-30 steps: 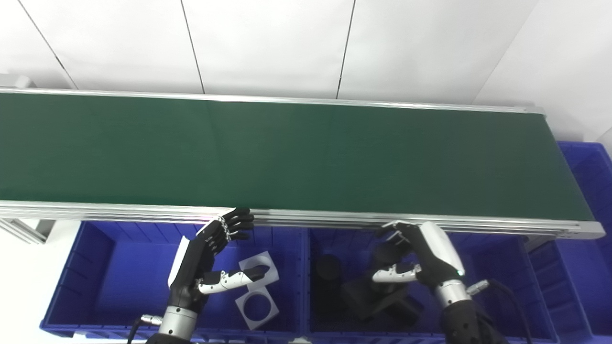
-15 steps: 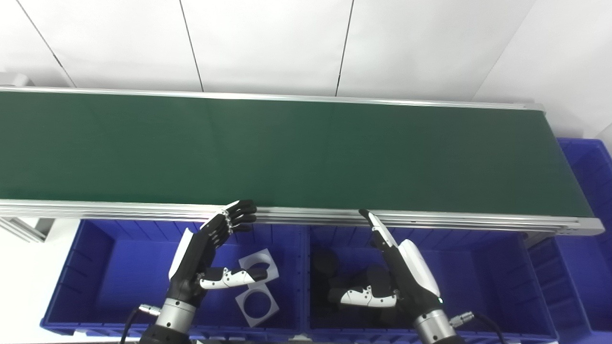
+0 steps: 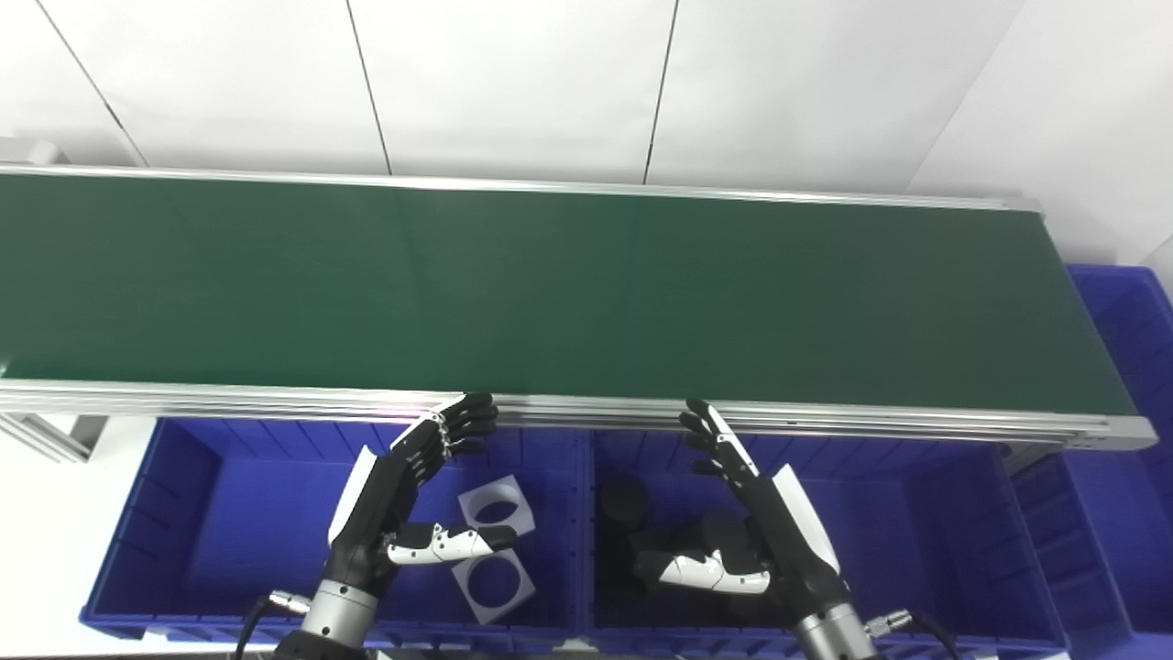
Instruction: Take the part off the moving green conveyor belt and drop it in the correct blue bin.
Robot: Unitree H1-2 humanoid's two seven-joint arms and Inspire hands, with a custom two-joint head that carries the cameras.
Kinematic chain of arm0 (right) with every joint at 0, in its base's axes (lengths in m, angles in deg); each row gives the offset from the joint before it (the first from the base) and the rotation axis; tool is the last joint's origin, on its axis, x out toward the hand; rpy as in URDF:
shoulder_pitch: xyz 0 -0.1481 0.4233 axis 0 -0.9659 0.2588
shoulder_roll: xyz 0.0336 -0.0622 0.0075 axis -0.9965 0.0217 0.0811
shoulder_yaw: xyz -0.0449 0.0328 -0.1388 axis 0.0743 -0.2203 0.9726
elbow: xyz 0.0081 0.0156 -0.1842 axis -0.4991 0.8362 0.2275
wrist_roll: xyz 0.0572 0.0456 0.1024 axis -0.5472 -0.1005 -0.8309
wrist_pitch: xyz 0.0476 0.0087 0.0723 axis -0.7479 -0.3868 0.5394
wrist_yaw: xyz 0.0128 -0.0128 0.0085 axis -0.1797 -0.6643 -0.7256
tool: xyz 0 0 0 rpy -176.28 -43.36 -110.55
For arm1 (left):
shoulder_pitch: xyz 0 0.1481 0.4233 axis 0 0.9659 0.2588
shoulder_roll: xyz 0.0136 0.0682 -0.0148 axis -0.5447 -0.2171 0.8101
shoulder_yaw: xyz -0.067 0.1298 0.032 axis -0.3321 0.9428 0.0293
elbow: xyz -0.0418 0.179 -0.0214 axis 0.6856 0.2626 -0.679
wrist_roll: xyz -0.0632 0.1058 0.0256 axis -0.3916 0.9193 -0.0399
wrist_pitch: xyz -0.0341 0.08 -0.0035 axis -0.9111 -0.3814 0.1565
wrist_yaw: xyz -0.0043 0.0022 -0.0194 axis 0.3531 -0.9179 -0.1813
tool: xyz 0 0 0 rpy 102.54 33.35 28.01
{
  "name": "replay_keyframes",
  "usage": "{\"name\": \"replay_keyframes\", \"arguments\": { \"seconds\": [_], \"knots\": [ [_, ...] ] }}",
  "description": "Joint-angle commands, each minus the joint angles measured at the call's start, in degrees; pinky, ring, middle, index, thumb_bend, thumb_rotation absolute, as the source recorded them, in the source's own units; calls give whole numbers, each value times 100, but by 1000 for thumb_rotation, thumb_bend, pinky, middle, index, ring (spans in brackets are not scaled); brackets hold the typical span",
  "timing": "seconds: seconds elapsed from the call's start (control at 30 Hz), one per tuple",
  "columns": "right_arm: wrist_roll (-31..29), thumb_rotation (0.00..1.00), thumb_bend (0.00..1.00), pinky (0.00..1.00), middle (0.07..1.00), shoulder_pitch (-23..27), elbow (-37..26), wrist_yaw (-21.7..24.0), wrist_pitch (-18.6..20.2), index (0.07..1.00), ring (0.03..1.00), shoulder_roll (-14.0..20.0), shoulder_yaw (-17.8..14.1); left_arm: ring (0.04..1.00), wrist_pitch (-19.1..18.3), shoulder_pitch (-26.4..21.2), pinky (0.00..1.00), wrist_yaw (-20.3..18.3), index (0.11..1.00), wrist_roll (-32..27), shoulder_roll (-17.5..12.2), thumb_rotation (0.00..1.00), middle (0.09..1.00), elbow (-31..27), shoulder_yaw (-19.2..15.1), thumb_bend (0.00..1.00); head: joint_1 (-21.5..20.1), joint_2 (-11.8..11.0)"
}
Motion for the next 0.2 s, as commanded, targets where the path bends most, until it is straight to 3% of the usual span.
{"name": "replay_keyframes", "arguments": {
  "seconds": [0.0, 0.17],
  "knots": [
    [-187, 356, 875, 815, 911, 13, -48, 18, -333, 958, 888, -71, -51, 769, 219, -23, 727, 21, 805, 17, 26, 259, 797, -55, 24, 873, 23, -3],
    [-432, 345, 869, 829, 902, 18, 16, 68, -337, 955, 884, -123, -143, 770, 219, -20, 725, 50, 805, 80, 33, 253, 797, -41, 38, 870, 59, -18]
  ]
}}
